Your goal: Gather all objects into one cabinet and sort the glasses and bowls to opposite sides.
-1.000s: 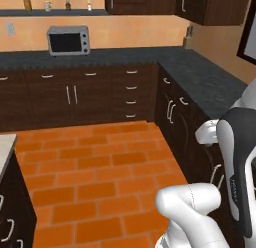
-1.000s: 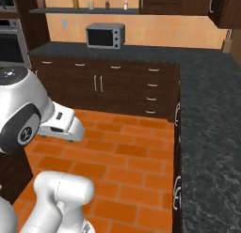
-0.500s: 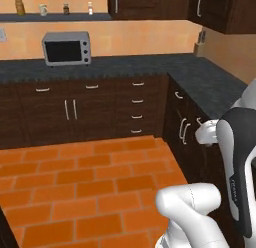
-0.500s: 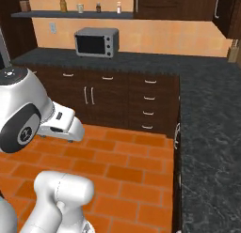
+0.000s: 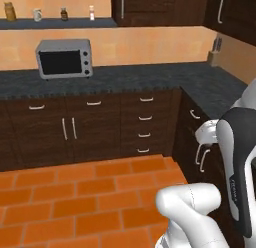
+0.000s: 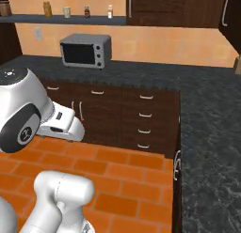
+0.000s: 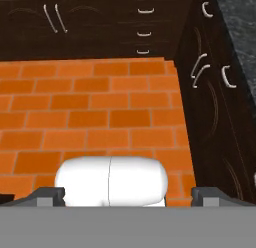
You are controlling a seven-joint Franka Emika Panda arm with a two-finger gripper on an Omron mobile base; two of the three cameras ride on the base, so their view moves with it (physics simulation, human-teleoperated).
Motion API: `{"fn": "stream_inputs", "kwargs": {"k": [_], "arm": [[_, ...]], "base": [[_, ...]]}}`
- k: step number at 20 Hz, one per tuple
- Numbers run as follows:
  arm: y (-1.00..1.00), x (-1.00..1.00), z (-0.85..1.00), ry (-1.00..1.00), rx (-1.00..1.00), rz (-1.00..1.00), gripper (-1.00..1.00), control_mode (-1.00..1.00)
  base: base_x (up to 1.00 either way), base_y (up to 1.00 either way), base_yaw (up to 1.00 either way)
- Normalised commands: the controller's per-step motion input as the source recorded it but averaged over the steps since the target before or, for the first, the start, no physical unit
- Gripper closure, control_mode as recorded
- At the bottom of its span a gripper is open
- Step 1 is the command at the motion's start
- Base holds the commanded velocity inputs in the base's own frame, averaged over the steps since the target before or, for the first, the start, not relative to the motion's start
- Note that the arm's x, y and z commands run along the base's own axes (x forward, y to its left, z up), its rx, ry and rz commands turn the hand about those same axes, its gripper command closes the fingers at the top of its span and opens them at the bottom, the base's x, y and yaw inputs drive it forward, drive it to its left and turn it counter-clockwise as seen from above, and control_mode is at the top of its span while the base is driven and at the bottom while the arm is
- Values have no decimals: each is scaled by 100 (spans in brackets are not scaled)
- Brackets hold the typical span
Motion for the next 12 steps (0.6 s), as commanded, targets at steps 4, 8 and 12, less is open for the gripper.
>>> {"fn": "stream_inputs", "kwargs": {"k": [4, 8, 12], "arm": [[0, 0, 0, 0, 0, 0, -100, 100], [0, 0, 0, 0, 0, 0, -100, 100], [0, 0, 0, 0, 0, 0, -100, 100]], "base": [[100, 0, 0], [100, 0, 0], [100, 2, 0]]}}
